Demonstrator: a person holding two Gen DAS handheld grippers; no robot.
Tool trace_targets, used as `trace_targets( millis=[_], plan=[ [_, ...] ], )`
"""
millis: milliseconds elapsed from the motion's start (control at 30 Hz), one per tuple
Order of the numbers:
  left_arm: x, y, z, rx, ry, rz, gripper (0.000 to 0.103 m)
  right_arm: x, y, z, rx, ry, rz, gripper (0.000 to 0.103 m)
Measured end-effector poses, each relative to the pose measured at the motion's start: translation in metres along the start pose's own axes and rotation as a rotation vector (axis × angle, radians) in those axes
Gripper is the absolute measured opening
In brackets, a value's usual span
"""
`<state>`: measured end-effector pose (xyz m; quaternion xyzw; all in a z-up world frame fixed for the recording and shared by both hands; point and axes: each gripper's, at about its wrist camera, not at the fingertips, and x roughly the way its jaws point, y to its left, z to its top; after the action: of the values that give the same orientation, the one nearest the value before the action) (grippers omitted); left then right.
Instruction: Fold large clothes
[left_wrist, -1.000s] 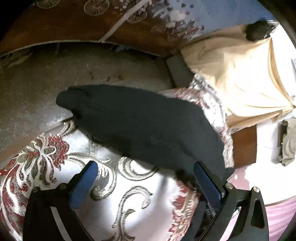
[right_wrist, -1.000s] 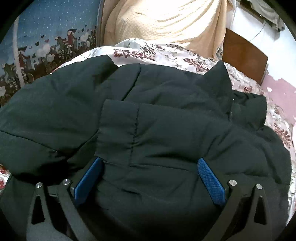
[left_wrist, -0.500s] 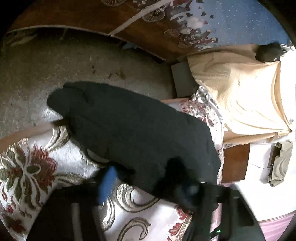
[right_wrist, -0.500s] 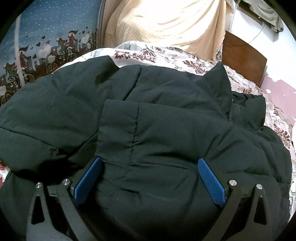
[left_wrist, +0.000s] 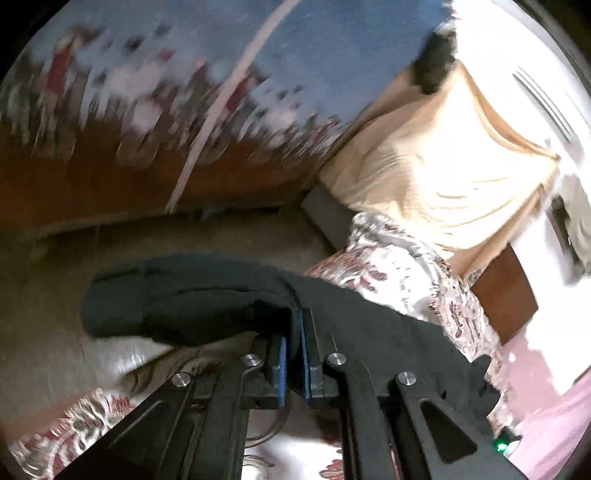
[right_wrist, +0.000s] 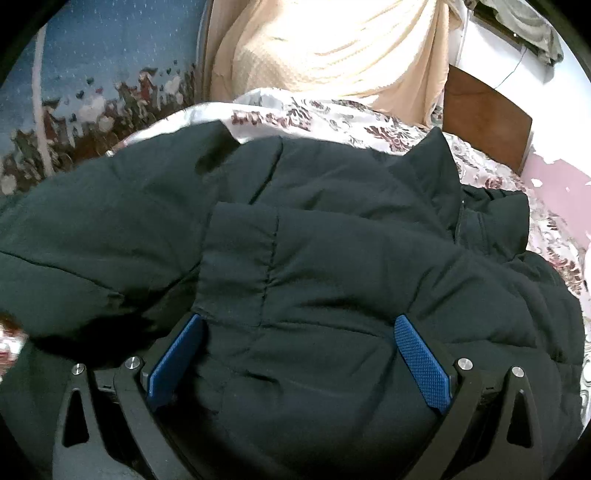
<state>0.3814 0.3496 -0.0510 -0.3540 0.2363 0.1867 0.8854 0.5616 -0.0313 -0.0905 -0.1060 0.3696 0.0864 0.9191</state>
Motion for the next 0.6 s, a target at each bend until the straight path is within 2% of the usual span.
trace_targets(
  millis=[100, 300, 467, 600],
  plan=[
    [-0.019, -0.035, 0.008, 0.103, -0.057, -0.017, 0.006, -0.025, -0.013, -0.001, 0.016, -0.016, 0.06, 0.102],
    [-0.046, -0.124, 0.003, 0.316, -0.11, -0.072, 0.006, -0.074, -0.058, -0.013, 0.024, -0.011, 0.064, 0.102],
    [-0.062, -0.215, -0.029, 0.514, -0.115, -0.149, 0.006, -0.111, -0.118, -0.034, 0.089, -0.038, 0.05, 0.102],
    [-0.058, -0.28, -0.077, 0.657, -0.054, -0.212, 0.006, -0.128, -0.177, -0.059, 0.199, -0.068, -0.016, 0.102]
  ],
)
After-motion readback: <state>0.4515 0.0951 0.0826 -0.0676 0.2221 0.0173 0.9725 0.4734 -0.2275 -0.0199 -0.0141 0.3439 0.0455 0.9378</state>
